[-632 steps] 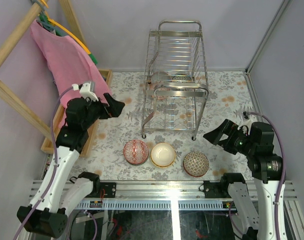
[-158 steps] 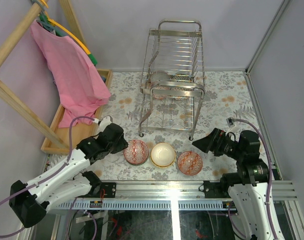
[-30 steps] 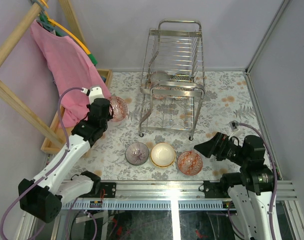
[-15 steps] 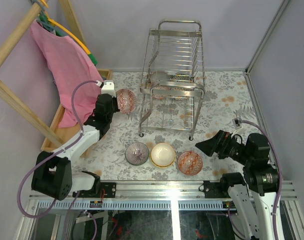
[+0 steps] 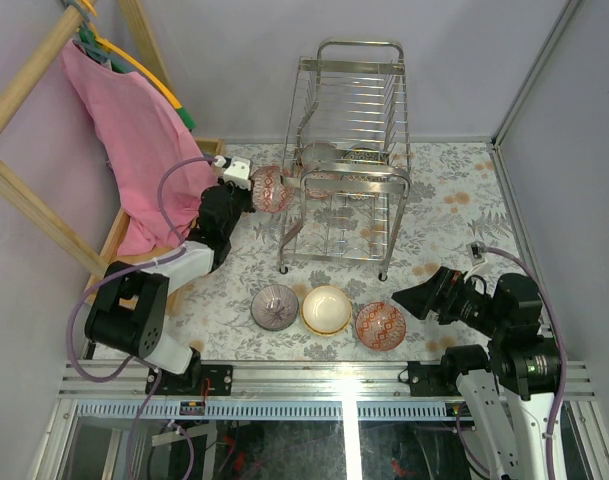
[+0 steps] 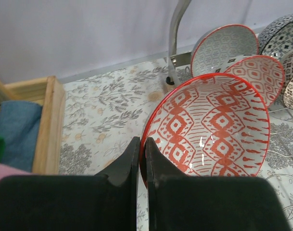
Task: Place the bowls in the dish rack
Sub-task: Place the bowl in the dish rack.
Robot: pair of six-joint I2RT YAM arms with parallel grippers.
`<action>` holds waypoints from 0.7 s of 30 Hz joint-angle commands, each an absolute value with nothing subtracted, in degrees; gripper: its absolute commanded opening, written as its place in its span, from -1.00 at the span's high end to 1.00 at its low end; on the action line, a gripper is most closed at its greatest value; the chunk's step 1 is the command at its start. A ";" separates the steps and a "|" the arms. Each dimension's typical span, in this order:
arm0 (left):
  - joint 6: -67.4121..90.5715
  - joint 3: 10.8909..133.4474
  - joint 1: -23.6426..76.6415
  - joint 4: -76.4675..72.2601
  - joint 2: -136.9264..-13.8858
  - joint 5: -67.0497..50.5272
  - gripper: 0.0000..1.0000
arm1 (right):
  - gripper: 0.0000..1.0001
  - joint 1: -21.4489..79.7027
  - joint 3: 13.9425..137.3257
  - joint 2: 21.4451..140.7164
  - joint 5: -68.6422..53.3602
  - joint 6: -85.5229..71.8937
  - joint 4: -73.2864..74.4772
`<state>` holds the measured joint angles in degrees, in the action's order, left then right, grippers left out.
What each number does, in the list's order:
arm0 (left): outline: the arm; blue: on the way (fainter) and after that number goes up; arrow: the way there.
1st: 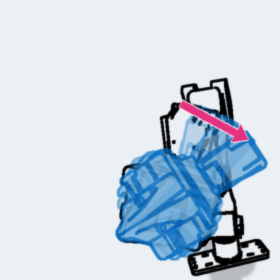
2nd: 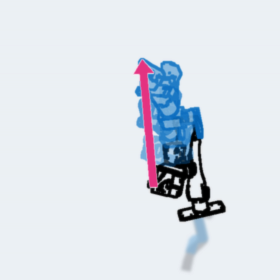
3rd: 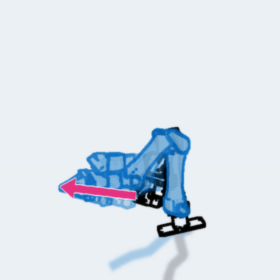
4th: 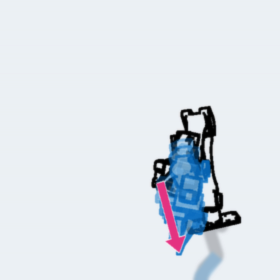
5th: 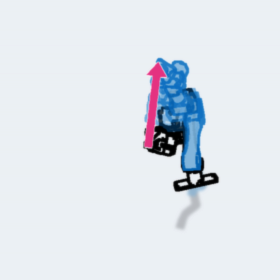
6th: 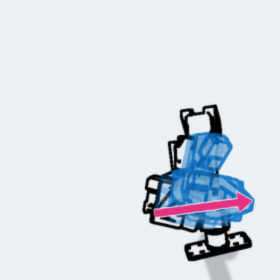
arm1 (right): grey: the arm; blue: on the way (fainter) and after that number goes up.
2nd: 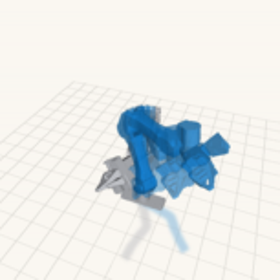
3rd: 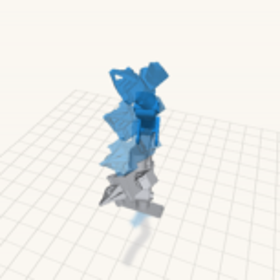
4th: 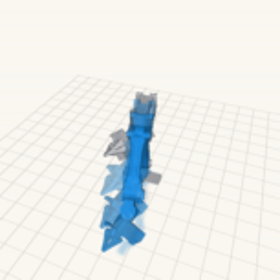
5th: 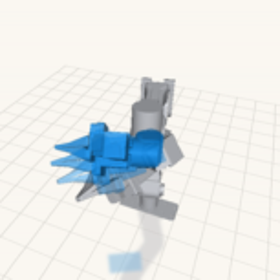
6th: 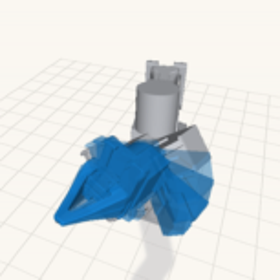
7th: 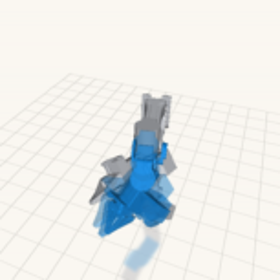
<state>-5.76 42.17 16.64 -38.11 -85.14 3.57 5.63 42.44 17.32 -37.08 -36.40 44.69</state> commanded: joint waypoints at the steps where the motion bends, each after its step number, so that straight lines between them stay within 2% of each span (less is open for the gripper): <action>1: -6.30 42.97 16.14 -54.58 -87.43 -1.98 1.00 | -1.00 6.06 41.12 16.32 -38.94 -37.72 44.49; 7: -5.62 43.26 16.18 -60.34 -90.81 -7.27 1.00 | -1.00 6.06 38.88 16.63 -39.18 -39.14 42.24; 14: -8.46 46.02 16.71 -60.31 -95.13 -12.40 1.00 | -1.00 6.02 36.45 17.52 -39.43 -40.97 38.74; 21: -14.01 48.08 19.69 -59.86 -98.44 -10.65 1.00 | -1.00 6.06 34.24 18.65 -39.55 -42.53 35.45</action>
